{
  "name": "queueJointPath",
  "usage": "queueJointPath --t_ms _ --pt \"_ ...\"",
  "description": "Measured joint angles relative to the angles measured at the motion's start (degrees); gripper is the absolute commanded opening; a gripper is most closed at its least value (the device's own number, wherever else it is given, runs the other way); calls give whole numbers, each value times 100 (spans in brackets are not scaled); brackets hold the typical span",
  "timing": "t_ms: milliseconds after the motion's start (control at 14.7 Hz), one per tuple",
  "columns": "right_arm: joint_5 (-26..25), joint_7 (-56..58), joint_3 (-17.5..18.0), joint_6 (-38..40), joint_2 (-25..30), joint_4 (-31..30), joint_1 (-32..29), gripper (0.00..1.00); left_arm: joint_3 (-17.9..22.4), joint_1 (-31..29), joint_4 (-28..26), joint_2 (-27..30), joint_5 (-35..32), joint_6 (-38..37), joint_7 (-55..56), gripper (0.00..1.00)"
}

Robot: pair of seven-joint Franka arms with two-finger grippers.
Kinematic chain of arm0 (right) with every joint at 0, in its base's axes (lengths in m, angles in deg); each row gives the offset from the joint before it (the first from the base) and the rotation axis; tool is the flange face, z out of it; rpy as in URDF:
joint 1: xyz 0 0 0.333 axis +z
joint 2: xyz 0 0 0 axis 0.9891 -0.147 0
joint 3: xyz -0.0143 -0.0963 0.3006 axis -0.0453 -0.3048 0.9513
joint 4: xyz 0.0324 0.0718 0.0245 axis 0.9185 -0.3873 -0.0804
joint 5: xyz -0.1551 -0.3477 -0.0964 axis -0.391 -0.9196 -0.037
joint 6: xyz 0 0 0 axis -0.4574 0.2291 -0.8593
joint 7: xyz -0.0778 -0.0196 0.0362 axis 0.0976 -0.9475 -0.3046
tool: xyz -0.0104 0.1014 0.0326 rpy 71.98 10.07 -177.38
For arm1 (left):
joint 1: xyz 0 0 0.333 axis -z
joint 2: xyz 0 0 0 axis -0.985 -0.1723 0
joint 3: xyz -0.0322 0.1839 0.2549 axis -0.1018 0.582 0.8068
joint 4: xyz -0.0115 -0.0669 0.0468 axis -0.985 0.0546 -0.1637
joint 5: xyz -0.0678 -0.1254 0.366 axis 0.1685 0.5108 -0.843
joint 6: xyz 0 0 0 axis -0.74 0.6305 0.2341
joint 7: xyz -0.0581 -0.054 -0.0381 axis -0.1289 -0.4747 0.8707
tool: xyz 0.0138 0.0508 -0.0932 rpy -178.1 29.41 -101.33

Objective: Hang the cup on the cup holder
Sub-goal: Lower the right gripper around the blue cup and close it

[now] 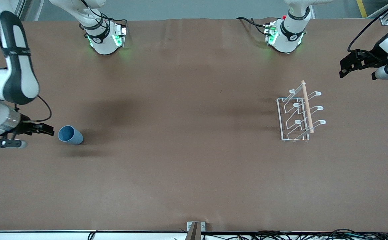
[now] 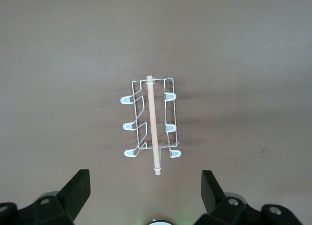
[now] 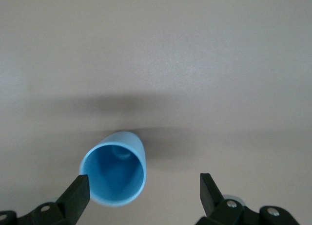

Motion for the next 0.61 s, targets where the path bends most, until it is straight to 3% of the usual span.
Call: queueJointPath --t_ms 136,408,612 --pt "0 61 23 -430 -158 -301 3 100 0 0 0 0 0 -1 -2 100" --pt "0 97 59 -542 -328 -394 9 99 0 0 0 -9 0 -1 -12 100" --pt "0 107 60 -633 -458 -402 9 72 0 0 1 -45 3 -1 -13 100"
